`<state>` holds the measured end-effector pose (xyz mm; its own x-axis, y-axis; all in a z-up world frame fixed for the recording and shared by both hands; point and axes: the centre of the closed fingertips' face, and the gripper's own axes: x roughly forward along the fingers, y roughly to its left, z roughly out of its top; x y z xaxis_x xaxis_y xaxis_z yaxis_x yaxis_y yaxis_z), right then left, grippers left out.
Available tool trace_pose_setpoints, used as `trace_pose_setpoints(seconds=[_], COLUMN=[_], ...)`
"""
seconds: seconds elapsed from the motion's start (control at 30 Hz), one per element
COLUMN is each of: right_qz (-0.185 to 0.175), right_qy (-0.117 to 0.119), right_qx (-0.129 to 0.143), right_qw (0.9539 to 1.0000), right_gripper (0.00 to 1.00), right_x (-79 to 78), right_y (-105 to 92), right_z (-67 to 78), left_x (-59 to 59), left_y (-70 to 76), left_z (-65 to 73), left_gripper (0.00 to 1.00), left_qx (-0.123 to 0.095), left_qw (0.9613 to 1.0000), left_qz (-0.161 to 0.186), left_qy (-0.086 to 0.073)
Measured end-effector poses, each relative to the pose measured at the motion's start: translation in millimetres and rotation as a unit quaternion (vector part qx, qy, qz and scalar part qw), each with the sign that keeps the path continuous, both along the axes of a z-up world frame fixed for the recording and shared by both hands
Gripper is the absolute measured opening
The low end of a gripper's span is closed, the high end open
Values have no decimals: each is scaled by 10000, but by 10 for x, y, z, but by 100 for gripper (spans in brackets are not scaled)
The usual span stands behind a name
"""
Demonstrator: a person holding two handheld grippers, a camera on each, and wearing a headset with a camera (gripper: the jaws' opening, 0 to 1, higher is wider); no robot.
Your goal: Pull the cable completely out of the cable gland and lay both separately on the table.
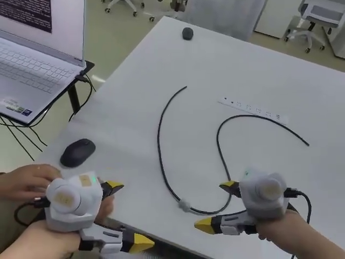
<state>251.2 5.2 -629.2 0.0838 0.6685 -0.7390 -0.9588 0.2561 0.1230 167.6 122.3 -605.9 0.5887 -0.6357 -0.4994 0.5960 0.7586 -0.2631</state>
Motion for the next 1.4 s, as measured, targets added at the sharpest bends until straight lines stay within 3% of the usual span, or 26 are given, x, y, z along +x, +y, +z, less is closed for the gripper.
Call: trace_pose_setpoints(seconds=[0.13,0.37,0.47,0.53,0.6,0.67,0.7,0.73,0.77,0.87,1.1,1.4], right_qz=[156,238,313,376,428,386,374,350,356,331,328,245], right_qy=[-1,217,286,374,339,463,517,606,613,667,783,969], right_qx=[-175,-526,-617,-861,-837,-901,-903,-903,-908,-888,-960,-891], right_qw=[9997,9981,9972,9949,9950,9941,9939,9934,9933,9933,9918,9910], right_gripper=[70,57,48,44,38,31,28,26,25,22,16,12], right_x=[30,77,72,80,106,111,106,96,100,122,98,126], right_y=[24,75,111,82,124,137,144,158,167,205,212,237], right_z=[-120,-390,-491,-611,-657,-699,-708,-716,-722,-736,-774,-805], left_x=[5,55,62,68,72,63,65,78,104,122,126,134], left_y=[-4,-23,-34,-49,-55,-57,-54,-68,-81,-41,-69,-117], left_z=[25,45,38,56,60,49,47,81,124,62,31,79], left_gripper=[95,94,94,94,94,94,94,94,94,93,93,93], left_qx=[7,85,131,75,118,184,171,-34,-163,81,148,-5], left_qw=[10000,9998,9998,9999,9998,9998,9998,10000,9998,9999,9999,9999], left_qz=[21,36,25,37,6,-36,-30,63,119,51,-47,-113], left_qy=[-57,-175,-158,-143,-151,-121,-92,-23,-76,-52,-20,-15])
